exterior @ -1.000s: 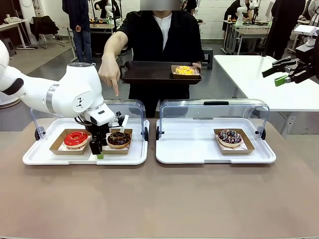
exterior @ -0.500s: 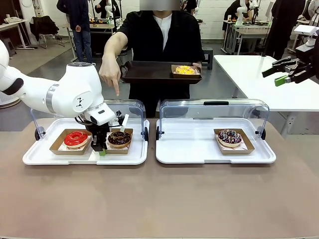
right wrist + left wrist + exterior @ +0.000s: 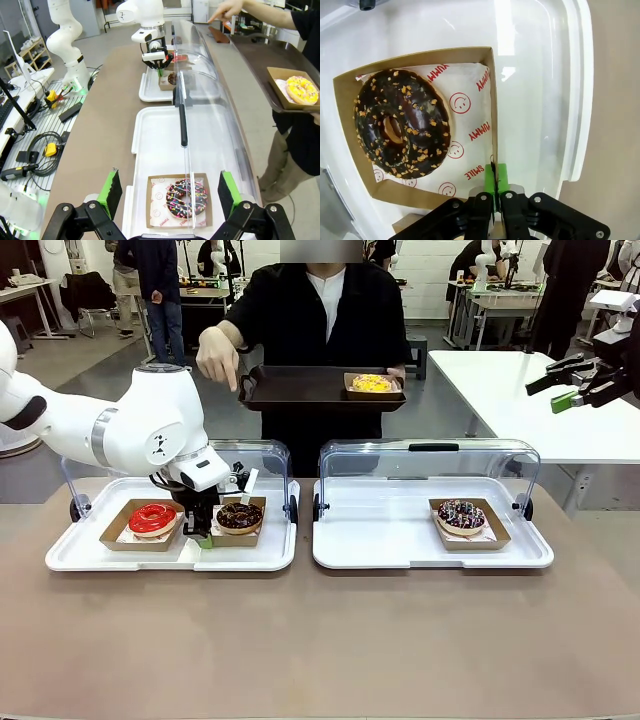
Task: Provide the desired donut to the person.
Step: Pick up and lift the Paper togo box containing the Donut pointed at by the person.
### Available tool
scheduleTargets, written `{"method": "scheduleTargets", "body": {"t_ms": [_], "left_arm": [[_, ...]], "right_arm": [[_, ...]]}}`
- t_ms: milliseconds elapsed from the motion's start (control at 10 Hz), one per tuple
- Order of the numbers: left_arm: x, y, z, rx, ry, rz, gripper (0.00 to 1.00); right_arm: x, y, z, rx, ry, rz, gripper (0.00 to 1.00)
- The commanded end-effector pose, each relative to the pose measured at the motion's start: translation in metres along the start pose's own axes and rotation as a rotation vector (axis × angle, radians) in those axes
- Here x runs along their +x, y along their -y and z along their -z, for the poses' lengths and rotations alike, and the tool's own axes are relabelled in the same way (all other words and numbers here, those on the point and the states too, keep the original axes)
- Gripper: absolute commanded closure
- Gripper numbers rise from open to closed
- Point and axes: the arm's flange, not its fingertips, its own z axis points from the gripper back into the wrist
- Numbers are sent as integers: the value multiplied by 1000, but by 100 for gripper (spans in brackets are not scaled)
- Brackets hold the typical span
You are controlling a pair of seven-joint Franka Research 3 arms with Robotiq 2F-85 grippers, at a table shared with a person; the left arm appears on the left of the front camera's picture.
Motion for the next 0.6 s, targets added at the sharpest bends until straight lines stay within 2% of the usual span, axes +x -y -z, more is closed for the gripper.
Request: {"method": "scheduleTargets", "body": {"t_ms": [0, 200, 500], "left_arm": [[-2, 6, -10, -37, -12, 65, 100], [7, 34, -51, -93, -66, 137, 100], [10, 92, -124, -101, -53, 167, 100]], "right_arm": [[0, 0, 1, -4, 0, 0, 0], [0, 0, 1, -4, 0, 0, 0], [0, 0, 1, -4, 0, 0, 0]]}}
